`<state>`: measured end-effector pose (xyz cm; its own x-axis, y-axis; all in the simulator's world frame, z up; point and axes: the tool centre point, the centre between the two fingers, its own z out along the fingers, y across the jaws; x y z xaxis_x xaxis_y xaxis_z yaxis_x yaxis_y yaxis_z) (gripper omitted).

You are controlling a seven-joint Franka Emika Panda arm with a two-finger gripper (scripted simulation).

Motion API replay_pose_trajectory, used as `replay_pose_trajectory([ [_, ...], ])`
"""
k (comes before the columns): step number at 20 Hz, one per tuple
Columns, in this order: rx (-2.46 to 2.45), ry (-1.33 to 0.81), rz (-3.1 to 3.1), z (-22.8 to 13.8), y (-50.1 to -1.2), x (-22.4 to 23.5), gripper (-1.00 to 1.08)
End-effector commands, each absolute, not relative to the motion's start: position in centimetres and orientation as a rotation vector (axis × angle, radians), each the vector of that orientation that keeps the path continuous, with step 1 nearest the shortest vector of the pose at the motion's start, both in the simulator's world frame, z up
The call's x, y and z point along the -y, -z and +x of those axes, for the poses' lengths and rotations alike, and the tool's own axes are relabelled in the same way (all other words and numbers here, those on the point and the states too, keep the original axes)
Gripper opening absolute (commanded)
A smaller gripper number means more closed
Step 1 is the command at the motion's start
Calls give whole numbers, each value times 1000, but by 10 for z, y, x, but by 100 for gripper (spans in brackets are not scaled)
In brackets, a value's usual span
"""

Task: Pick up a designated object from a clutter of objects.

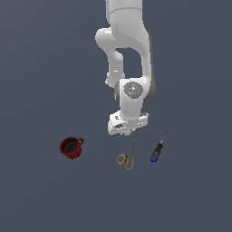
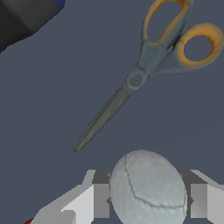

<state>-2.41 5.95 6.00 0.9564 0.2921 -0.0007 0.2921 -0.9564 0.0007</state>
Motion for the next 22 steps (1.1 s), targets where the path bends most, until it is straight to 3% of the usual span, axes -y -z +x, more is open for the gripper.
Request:
replay_pose_trajectory([
  [1, -464, -1, 3106, -26, -77, -67, -100],
  [22, -467, 0, 3106, -42, -285, -162, -100],
])
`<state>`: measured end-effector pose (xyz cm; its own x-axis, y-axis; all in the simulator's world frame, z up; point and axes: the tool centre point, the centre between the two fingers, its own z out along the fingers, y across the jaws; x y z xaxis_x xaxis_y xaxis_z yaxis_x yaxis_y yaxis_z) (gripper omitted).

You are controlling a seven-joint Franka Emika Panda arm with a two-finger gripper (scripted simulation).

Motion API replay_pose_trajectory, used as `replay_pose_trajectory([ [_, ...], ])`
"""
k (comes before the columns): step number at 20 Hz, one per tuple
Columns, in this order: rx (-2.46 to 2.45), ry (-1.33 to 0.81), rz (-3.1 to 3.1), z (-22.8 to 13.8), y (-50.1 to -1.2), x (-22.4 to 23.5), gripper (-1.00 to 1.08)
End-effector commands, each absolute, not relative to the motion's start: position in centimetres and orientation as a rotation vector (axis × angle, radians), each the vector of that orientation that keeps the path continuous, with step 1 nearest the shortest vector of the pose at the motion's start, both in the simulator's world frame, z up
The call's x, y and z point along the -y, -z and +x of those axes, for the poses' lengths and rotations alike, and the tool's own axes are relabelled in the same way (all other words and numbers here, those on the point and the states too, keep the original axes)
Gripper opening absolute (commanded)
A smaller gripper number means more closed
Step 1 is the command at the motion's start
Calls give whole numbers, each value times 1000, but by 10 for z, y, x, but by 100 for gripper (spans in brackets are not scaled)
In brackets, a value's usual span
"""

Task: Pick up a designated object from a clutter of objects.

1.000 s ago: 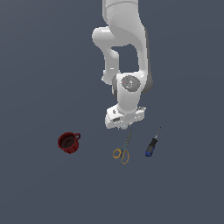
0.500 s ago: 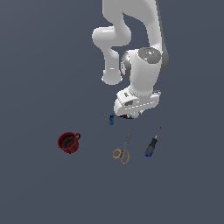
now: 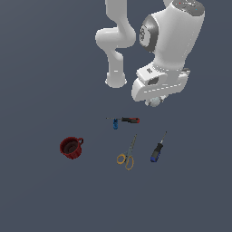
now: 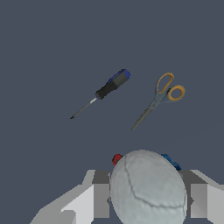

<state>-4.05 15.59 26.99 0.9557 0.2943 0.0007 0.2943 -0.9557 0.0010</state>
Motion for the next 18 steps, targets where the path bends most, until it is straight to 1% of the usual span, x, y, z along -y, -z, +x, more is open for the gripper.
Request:
replay_pose_trajectory([
  [1, -467, 0, 3106, -42, -293, -166, -100],
  [9, -465, 0, 3107, -43, -344, -190, -100],
  [13, -464, 0, 3107, -43, -357, -196, -100],
  [18, -464, 0, 3107, -42, -362, -198, -100],
])
